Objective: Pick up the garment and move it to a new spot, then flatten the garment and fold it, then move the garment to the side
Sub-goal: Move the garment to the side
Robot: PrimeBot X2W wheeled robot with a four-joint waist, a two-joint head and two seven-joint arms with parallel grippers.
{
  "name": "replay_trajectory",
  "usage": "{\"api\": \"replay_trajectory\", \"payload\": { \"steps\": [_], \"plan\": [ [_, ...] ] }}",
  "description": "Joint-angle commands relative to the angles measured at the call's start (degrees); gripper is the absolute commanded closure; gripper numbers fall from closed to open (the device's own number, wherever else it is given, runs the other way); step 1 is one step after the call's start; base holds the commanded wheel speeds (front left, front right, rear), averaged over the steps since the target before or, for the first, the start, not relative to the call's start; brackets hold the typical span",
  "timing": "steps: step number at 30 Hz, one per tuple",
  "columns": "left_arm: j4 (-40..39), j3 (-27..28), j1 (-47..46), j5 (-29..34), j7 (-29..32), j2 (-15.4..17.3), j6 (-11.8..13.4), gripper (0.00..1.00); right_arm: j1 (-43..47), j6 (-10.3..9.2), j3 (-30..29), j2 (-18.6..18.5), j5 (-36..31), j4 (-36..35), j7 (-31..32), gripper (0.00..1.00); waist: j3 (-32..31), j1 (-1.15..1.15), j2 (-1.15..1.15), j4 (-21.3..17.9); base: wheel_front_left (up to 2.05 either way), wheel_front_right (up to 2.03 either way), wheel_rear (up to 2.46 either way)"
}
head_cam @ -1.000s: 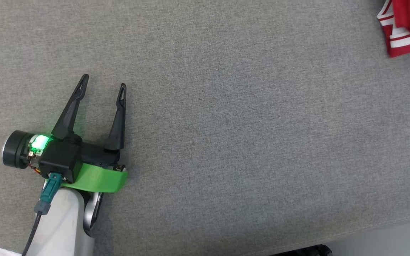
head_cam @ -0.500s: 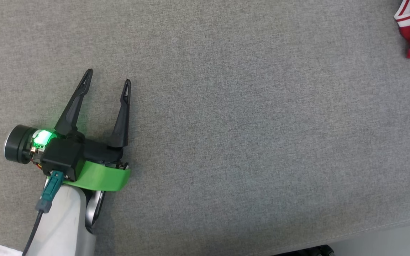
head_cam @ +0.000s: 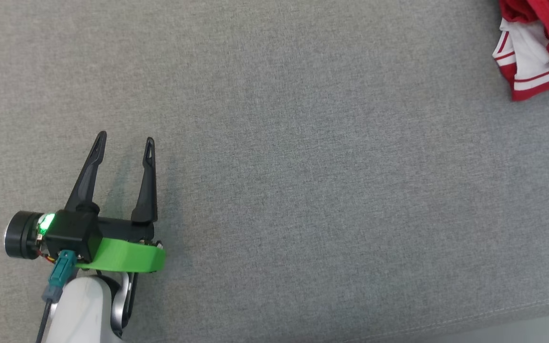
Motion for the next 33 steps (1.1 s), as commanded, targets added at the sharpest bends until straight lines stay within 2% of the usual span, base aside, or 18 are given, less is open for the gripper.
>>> {"api": "replay_trajectory", "payload": {
  "steps": [1, 6, 13, 19, 33],
  "plan": [
    [-0.03, 0.68, 1.50, -0.46, 0.03, -0.41, 0.43, 0.00, 2.16, -0.13, -0.67, 1.23, 0.22, -1.05, -0.61, 0.00, -5.12, 0.00, 0.00, 0.89, 0.00, 0.00, 0.00],
    [0.06, 2.91, 4.84, -1.18, 0.03, -0.95, 1.14, 0.00, 8.08, -0.12, -4.69, 7.39, -0.88, -7.56, -0.99, 0.00, -9.18, 0.00, 0.00, 1.33, 0.00, 0.00, 0.00],
    [0.78, 4.54, 7.56, -1.41, 0.03, -1.98, 1.05, 0.00, 21.94, -0.13, -13.14, 16.12, -4.03, -20.53, -0.93, 0.00, -13.24, 0.00, 0.00, 3.92, 0.00, 0.00, 0.00],
    [1.86, 4.77, 8.69, -1.21, 0.03, -2.54, 0.56, 0.00, 33.35, -0.13, -17.30, 22.20, -5.88, -27.97, -0.94, 0.00, -15.97, 0.00, 0.00, 6.20, 0.00, 0.00, 0.00],
    [4.44, 6.18, 13.28, -0.41, 0.03, -2.90, -0.04, 0.00, 53.77, -0.12, -20.55, 30.32, -8.24, -36.07, -0.95, 0.00, -23.63, 0.00, 0.00, 8.25, 0.00, 0.00, 0.00]
  ]
}}
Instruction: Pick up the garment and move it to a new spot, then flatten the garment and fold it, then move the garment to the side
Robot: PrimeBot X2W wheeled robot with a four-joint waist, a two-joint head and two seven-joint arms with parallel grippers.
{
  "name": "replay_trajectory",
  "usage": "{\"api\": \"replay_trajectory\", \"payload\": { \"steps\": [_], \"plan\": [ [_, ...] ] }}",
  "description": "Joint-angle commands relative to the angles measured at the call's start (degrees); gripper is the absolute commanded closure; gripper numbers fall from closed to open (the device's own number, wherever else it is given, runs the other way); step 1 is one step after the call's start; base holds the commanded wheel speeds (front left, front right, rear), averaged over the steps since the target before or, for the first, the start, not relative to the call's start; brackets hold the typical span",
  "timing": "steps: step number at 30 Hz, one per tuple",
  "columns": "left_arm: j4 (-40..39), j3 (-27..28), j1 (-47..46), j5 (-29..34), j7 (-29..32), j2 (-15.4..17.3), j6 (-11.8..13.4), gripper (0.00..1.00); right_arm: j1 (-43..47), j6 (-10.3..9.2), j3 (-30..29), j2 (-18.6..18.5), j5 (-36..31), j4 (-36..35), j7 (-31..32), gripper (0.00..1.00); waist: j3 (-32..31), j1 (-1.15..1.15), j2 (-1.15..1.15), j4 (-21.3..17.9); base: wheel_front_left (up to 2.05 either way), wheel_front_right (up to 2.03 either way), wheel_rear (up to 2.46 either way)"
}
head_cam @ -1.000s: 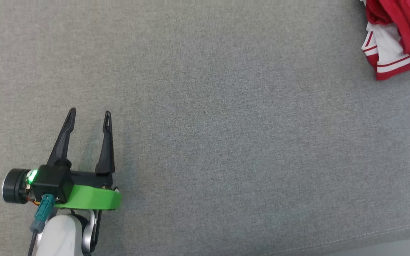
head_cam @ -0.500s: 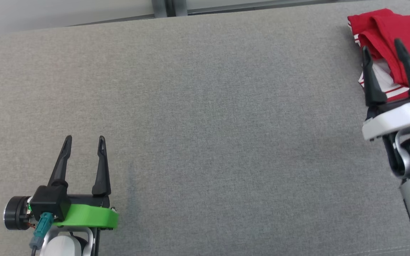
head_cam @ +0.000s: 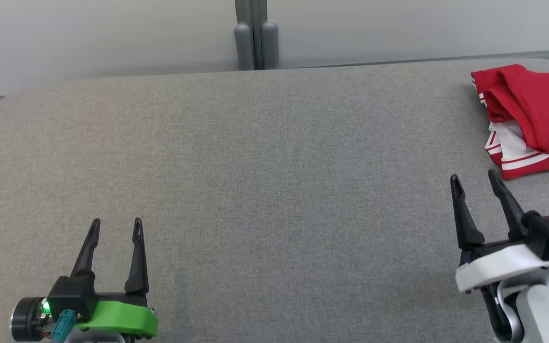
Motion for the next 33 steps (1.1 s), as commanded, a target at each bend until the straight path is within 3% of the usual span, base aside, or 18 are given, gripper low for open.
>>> {"api": "replay_trajectory", "payload": {
  "steps": [1, 13, 33],
  "plan": [
    [0.26, 0.42, 1.10, 0.14, 0.03, 0.05, -0.21, 0.00, 1.92, -0.13, -0.26, 0.50, -0.12, -0.87, -0.12, 0.00, -2.04, 0.01, 0.00, 0.77, 0.00, 0.00, 0.00],
    [2.18, 1.18, 4.20, -0.08, 0.03, -0.13, -0.60, 0.00, 9.32, -0.12, -0.38, 2.51, 0.72, -2.88, -0.12, 0.00, -5.44, 0.01, 0.00, 0.88, 0.00, 0.00, 0.00],
    [2.91, 1.65, 4.43, -0.33, 0.03, -0.26, -1.00, 0.00, 10.44, -0.12, -0.09, 3.16, 0.44, -3.56, -0.12, 0.00, -6.23, 0.01, 0.00, 1.23, 0.00, 0.00, 0.00]
  ]
}}
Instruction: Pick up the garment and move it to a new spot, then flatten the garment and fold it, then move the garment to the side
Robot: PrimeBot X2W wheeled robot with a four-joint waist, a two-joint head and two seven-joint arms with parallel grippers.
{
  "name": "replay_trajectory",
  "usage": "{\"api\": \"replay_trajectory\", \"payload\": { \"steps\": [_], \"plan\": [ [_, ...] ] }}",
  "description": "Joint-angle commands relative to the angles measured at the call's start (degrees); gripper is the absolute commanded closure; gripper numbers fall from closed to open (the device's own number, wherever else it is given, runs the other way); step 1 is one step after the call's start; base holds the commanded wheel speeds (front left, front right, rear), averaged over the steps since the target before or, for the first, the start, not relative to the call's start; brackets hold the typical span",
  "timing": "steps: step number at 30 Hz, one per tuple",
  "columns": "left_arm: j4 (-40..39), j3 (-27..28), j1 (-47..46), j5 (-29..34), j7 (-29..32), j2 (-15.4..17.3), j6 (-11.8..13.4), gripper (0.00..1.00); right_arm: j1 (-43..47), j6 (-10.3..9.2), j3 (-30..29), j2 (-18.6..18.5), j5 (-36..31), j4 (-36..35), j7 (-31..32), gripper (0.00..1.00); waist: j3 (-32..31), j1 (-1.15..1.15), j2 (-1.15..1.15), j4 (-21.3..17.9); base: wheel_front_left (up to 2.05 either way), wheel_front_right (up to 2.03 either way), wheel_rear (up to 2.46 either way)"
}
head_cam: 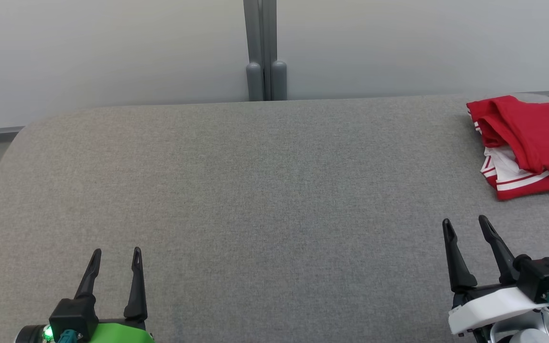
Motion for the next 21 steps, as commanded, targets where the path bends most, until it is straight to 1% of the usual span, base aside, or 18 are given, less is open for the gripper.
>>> {"api": "replay_trajectory", "payload": {
  "steps": [1, 5, 6, 11, 21],
  "plan": [
    [-0.01, 0.29, 0.45, -0.19, 0.03, -0.01, -0.29, 0.00, 0.49, -0.11, 0.02, 0.05, -0.15, -0.12, -0.12, 0.00, 0.05, 0.00, 0.00, -0.03, 0.00, 0.00, 0.00],
    [-0.01, 0.24, 0.35, -0.61, 0.03, -0.01, -0.39, 0.00, 0.30, -0.11, 0.09, 0.15, -0.18, -0.05, -0.12, 0.00, 0.16, 0.00, 0.00, -0.09, 0.00, 0.00, 0.00],
    [0.10, 0.00, -0.01, -0.18, 0.00, -0.01, -0.36, 1.00, -0.01, 0.00, 0.13, 0.15, -0.08, 0.09, 0.00, 1.00, 0.17, 0.00, 0.00, -0.09, 0.00, 0.00, 0.00],
    [2.88, -0.20, 0.15, -0.25, 0.06, -0.40, -0.36, 1.00, 0.76, 0.01, 0.58, 0.96, 0.05, 2.54, 0.12, 1.00, 0.19, 0.00, 0.00, -0.12, 0.00, 0.00, 0.00],
    [3.15, 0.69, -1.41, -11.92, 3.18, -0.34, -0.50, 1.00, -0.50, 0.00, -0.25, 1.29, 10.88, 3.11, 2.69, 1.00, 0.22, 0.00, 0.00, -0.29, 0.00, 0.00, 0.00]
  ]
}}
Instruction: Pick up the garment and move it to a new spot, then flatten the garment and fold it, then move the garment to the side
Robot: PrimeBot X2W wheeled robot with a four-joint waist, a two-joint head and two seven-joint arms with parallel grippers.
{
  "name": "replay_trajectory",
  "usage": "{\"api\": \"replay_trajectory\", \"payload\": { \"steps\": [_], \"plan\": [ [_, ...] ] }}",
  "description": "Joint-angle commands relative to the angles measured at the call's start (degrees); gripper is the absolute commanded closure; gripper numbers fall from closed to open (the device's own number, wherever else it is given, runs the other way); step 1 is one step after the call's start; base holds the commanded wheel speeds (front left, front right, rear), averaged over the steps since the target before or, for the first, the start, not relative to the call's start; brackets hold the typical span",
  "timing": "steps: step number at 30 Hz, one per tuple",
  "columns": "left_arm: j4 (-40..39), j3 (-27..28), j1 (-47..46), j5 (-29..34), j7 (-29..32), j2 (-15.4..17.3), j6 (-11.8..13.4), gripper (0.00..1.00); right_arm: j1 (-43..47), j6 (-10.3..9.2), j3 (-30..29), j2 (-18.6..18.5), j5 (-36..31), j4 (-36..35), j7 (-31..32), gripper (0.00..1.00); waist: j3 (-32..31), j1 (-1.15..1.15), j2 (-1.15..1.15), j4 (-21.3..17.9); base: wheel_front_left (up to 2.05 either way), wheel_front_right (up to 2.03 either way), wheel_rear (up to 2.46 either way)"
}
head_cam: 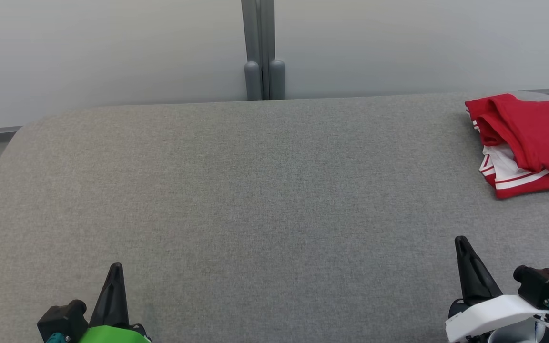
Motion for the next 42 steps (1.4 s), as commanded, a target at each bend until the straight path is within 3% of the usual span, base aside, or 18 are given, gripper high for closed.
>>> {"api": "replay_trajectory", "payload": {
  "steps": [1, 21, 42],
  "plan": [
    [-0.97, 0.49, -1.51, -2.71, 0.43, 0.17, -0.13, 1.00, -1.50, -0.01, -0.49, -0.19, 2.51, -0.59, 0.49, 1.00, 0.00, 0.00, 0.00, -0.02, 0.00, 0.00, 0.00],
    [-1.19, 1.40, -3.70, -22.64, 5.19, 0.28, -0.40, 1.00, -3.71, -0.02, -2.13, 0.53, 20.68, 0.49, 5.06, 1.00, 0.09, 0.00, 0.00, -0.39, 0.00, 0.00, 0.00],
    [-1.18, 2.34, -5.56, -38.95, 9.23, 0.38, -0.60, 1.00, -5.57, -0.04, -3.66, 1.31, 35.42, 1.39, 8.98, 1.00, 0.17, 0.00, 0.00, -0.77, 0.00, 0.00, 0.00]
  ]
}}
